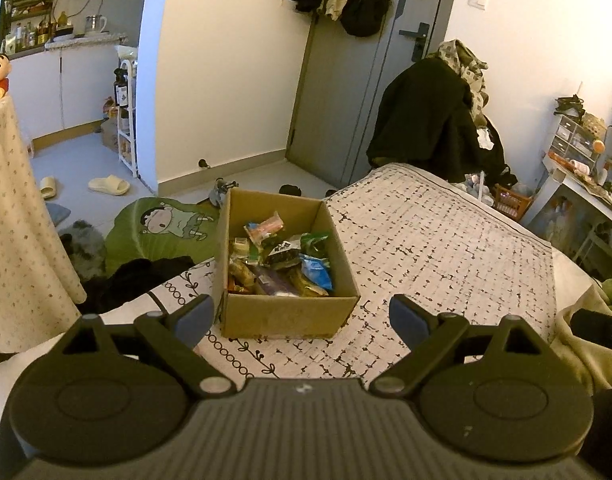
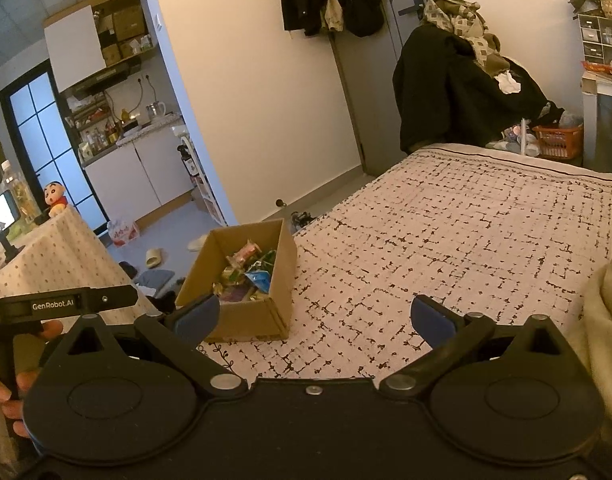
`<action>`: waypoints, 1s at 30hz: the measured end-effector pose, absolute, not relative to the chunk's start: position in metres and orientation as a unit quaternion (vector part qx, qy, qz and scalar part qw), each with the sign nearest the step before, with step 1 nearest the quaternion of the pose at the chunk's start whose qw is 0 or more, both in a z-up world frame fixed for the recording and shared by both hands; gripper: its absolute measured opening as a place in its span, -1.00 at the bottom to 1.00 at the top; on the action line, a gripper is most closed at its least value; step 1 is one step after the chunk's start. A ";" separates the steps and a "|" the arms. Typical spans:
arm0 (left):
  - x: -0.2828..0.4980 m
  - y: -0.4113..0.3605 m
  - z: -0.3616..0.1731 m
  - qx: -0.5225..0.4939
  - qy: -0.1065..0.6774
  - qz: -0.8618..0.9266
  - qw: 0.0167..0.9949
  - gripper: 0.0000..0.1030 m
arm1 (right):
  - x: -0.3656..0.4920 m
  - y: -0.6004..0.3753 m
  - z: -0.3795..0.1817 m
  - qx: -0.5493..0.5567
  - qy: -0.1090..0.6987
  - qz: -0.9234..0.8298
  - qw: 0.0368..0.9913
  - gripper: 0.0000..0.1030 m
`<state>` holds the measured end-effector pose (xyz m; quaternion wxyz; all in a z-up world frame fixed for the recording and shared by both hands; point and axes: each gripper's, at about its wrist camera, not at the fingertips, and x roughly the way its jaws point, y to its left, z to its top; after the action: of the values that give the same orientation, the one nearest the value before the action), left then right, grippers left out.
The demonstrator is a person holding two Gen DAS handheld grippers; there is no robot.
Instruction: Organize snacks
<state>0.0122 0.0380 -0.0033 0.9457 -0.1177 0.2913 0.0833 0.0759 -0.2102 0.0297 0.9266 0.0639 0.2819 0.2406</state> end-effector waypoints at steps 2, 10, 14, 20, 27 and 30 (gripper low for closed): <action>0.012 0.039 -0.003 -0.118 0.292 0.086 0.945 0.81 | 0.076 -0.210 0.030 0.064 0.282 0.241 0.927 1.00; 0.012 0.043 -0.003 -0.118 0.293 0.088 0.945 0.81 | 0.076 -0.209 0.029 0.063 0.283 0.241 0.926 1.00; 0.012 0.043 -0.003 -0.118 0.294 0.088 0.945 0.81 | 0.076 -0.208 0.029 0.060 0.283 0.240 0.927 1.00; 0.012 0.043 -0.004 -0.118 0.295 0.087 0.944 0.81 | 0.076 -0.206 0.028 0.051 0.285 0.239 0.927 1.00; 0.010 0.040 -0.004 -0.102 0.290 0.091 0.947 0.81 | 0.076 -0.199 0.027 0.029 0.292 0.232 0.927 1.00; 0.010 0.039 -0.004 -0.105 0.291 0.087 0.947 0.81 | 0.075 -0.196 0.027 0.018 0.293 0.228 0.929 1.00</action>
<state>0.0098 0.0393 -0.0040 0.9468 -0.1046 0.2914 0.0872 0.0747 -0.1958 0.0266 0.9285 0.0181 0.2929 0.2276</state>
